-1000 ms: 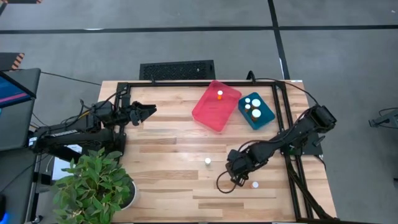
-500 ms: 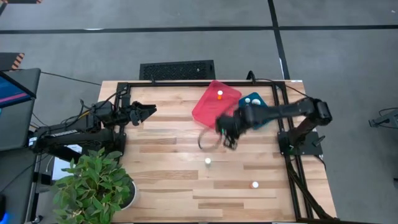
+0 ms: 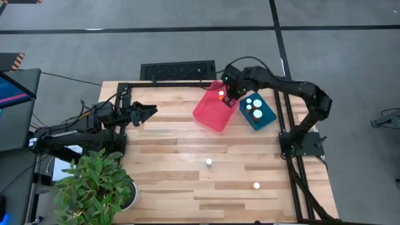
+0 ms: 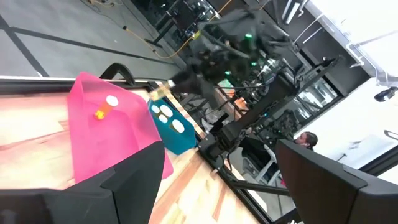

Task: Pick and place medicine bottles into bin by pill shape (circle, oval)
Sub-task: Put the yellow tablet bottle into the red bin

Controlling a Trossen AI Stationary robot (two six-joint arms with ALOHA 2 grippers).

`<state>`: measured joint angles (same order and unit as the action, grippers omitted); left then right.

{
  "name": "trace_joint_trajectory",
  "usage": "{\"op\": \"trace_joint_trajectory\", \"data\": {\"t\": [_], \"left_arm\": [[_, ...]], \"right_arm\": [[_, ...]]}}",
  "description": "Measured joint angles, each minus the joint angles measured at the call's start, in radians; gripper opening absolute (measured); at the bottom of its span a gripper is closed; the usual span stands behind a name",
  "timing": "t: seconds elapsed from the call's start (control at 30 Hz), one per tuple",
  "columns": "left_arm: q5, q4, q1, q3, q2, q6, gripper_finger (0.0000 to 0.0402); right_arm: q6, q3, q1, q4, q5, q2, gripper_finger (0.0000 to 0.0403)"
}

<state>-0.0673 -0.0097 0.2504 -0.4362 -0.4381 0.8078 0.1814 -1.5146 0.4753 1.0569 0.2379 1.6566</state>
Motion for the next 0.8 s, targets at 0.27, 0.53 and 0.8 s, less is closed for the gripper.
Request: {"op": "trace_joint_trajectory", "data": {"t": [0.27,0.53,0.8], "left_arm": [[0.0,-0.001,0.0,0.0,0.0,0.0,0.03],[0.0,0.0,0.0,0.0,0.0,0.001,0.03],[0.0,0.0,0.0,0.0,0.0,0.002,0.03]], "right_arm": [[-0.033,0.001,0.032,-0.016,-0.001,0.138,0.0113],[-0.032,0.002,0.038,-0.067,0.0,0.251,0.0113],[-0.024,0.001,0.038,-0.101,-0.001,0.313,0.0113]]}}
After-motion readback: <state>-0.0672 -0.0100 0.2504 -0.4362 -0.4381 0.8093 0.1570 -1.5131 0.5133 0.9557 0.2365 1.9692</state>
